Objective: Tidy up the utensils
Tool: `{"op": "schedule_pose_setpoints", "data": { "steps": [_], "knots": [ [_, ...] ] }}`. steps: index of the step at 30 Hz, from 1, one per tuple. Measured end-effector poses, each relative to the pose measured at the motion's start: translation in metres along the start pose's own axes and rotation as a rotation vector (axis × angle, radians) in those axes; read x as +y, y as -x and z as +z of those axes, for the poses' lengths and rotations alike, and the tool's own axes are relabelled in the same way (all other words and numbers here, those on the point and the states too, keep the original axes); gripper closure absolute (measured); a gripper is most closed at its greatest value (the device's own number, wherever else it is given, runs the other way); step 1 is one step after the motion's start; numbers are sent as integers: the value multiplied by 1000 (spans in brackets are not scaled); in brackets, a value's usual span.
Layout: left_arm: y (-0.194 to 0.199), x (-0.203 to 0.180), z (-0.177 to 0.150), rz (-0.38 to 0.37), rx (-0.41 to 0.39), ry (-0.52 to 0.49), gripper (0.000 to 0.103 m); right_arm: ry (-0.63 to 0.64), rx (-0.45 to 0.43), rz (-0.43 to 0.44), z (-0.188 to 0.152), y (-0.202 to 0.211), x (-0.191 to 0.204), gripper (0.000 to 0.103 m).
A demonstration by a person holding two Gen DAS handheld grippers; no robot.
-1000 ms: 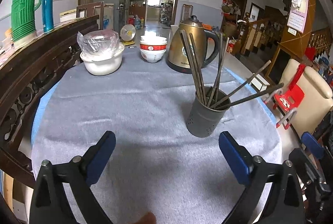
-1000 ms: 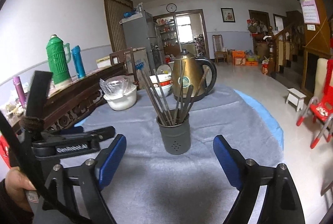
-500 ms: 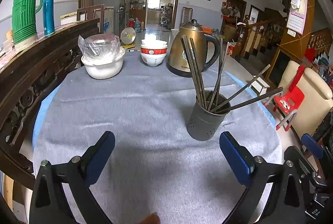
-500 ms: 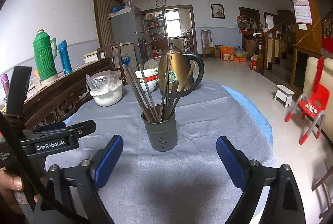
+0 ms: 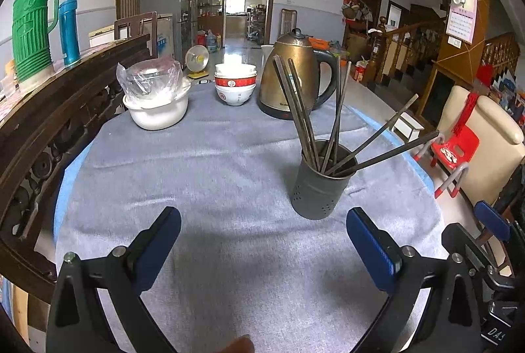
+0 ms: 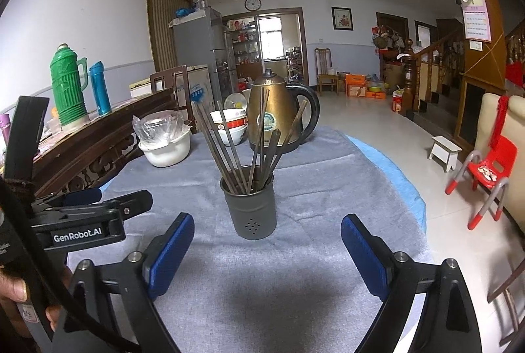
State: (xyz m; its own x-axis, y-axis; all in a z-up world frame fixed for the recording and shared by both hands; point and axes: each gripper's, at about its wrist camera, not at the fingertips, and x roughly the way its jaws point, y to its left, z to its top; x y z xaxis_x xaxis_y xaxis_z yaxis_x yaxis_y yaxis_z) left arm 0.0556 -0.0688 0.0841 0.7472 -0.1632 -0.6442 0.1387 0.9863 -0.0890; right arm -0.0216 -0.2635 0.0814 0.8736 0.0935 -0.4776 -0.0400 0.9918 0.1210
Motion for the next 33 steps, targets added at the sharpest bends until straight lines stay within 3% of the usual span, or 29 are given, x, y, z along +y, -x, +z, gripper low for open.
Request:
{"op": "schedule_pose_setpoints", "data": {
  "steps": [33],
  "knots": [
    [6, -6, 2, 6, -17, -23, 0, -2, 13, -27, 3, -2, -7, 10]
  ]
}}
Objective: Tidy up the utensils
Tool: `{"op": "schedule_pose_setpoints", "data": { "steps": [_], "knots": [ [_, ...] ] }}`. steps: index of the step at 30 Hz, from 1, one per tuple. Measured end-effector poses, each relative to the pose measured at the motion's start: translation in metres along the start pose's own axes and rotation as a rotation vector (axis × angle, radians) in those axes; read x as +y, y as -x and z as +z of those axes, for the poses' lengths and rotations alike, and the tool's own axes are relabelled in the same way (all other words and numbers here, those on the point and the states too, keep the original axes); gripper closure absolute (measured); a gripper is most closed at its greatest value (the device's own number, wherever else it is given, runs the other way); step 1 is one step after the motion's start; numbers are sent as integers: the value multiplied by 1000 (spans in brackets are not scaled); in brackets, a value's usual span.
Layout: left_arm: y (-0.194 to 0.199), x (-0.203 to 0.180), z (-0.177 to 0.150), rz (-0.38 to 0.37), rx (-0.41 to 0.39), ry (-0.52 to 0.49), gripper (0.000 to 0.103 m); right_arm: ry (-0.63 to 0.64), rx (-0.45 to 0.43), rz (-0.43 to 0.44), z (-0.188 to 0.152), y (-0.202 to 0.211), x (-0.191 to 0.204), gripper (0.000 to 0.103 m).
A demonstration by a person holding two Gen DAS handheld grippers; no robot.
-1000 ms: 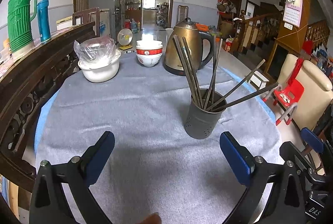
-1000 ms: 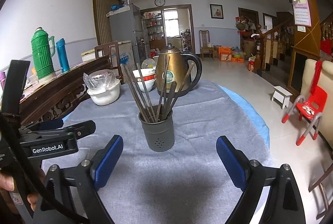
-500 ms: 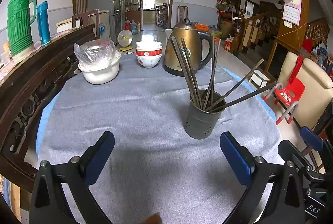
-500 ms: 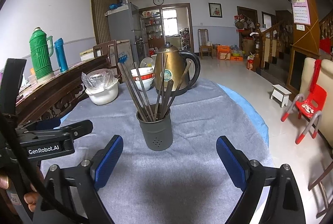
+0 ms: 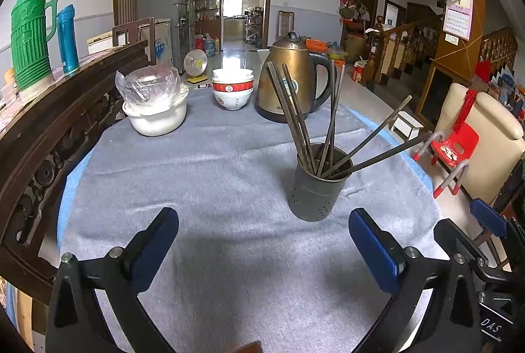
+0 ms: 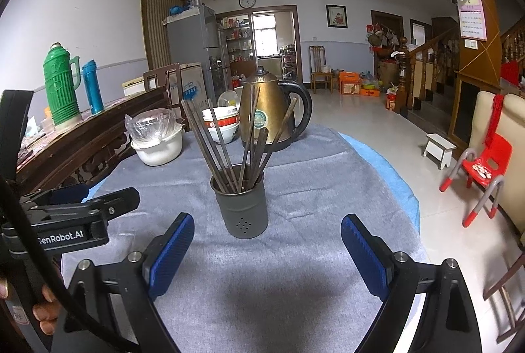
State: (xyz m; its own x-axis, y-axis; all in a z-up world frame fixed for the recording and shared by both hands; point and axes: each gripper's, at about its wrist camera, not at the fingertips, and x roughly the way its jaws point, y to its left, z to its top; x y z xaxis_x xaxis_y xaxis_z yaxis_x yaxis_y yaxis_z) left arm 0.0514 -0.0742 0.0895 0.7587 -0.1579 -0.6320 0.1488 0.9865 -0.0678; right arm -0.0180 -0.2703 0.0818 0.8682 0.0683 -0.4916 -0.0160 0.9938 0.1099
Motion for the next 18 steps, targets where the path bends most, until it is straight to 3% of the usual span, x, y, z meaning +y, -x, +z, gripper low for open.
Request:
{"op": "schedule_pose_setpoints", "data": {
  "steps": [18],
  "knots": [
    [3, -6, 1, -16, -5, -21, 0, 3, 5, 3, -1, -1, 1, 10]
  ]
}}
